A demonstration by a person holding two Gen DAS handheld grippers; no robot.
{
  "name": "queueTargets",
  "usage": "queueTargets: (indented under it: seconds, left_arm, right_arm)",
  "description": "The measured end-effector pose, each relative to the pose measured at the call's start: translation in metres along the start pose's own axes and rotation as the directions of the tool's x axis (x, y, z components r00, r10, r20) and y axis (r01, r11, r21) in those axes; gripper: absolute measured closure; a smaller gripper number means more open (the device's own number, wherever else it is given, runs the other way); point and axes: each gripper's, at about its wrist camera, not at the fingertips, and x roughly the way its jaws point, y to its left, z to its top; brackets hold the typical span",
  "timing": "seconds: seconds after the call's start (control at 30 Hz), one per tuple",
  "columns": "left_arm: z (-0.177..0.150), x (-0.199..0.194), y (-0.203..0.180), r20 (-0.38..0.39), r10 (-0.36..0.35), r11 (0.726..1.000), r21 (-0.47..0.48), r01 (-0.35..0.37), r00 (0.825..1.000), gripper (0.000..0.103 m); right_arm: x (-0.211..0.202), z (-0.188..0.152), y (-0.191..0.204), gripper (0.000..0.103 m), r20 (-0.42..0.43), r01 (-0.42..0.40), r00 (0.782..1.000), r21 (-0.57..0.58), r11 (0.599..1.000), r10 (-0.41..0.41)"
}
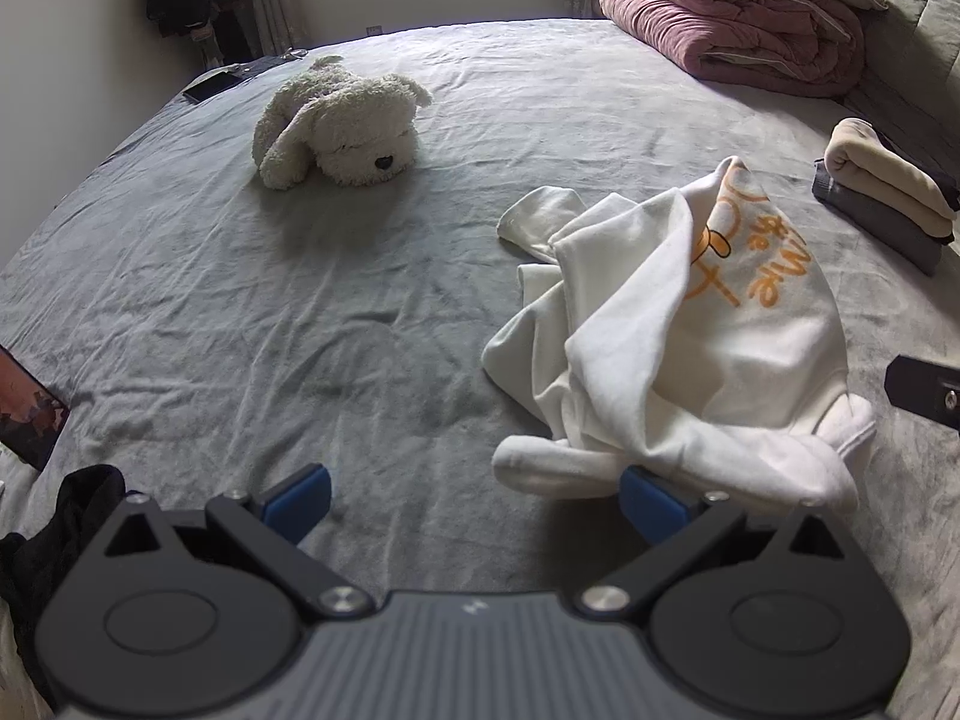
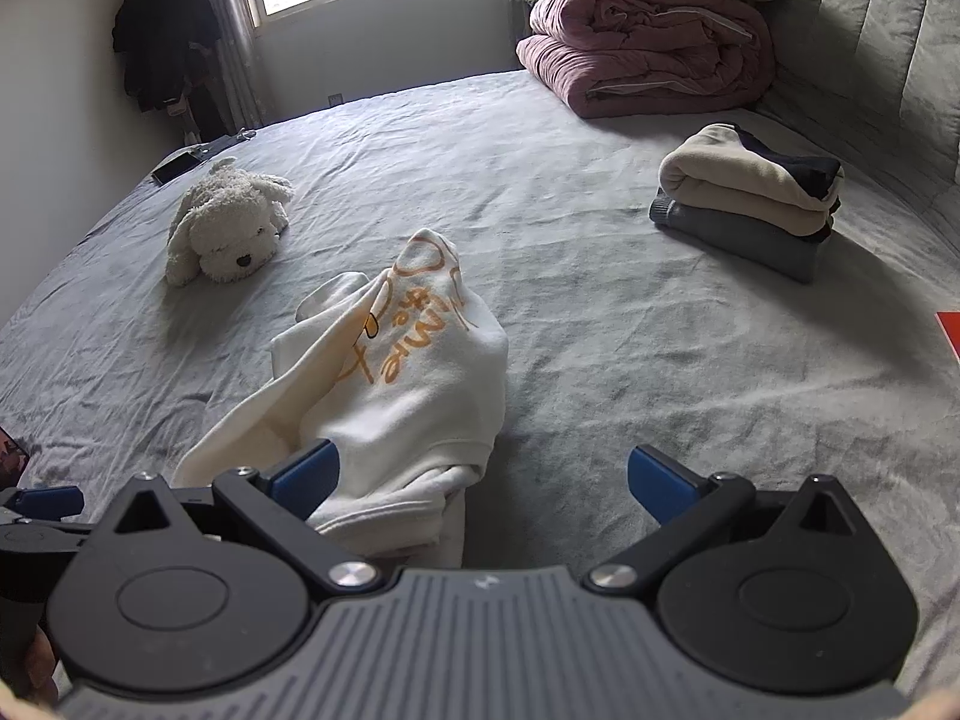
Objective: Fold clothes
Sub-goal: 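Reach both grippers toward the crumpled white sweatshirt and grasp its fabric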
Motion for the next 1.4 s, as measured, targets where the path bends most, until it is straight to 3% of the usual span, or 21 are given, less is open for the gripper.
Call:
queueTargets:
  seconds: [0.13, 0.3, 0.97, 1.4]
  left_arm:
    - [-0.002, -0.004, -0.001, 0.021, 0.0, 1.0, -0.012, 0.0, 1.0, 0.001]
    - [0.002, 0.002, 0.004, -0.022, -0.018, 0.999, -0.039, 0.017, 1.0, 0.001]
    - [0.009, 0.023, 0.007, -0.057, -0.02, 0.996, -0.082, 0.016, 0.998, 0.001]
    - [0.009, 0.07, -0.004, -0.087, -0.147, 0.982, -0.129, 0.135, 0.985, 0.001]
  right_arm:
    - [0.001, -0.003, 0.001, 0.0, -0.005, 0.002, 1.0, -0.014, 1.0, -0.002]
    - [0.016, -0.002, 0.008, 0.0, -0.042, 0.018, 0.999, -0.007, 1.0, -0.018]
    - [0.039, -0.007, 0.002, 0.0, -0.092, 0.031, 0.995, 0.004, 1.0, -0.031]
    - [0.069, 0.014, -0.011, 0.0, -0.086, -0.029, 0.996, 0.028, 0.999, 0.032]
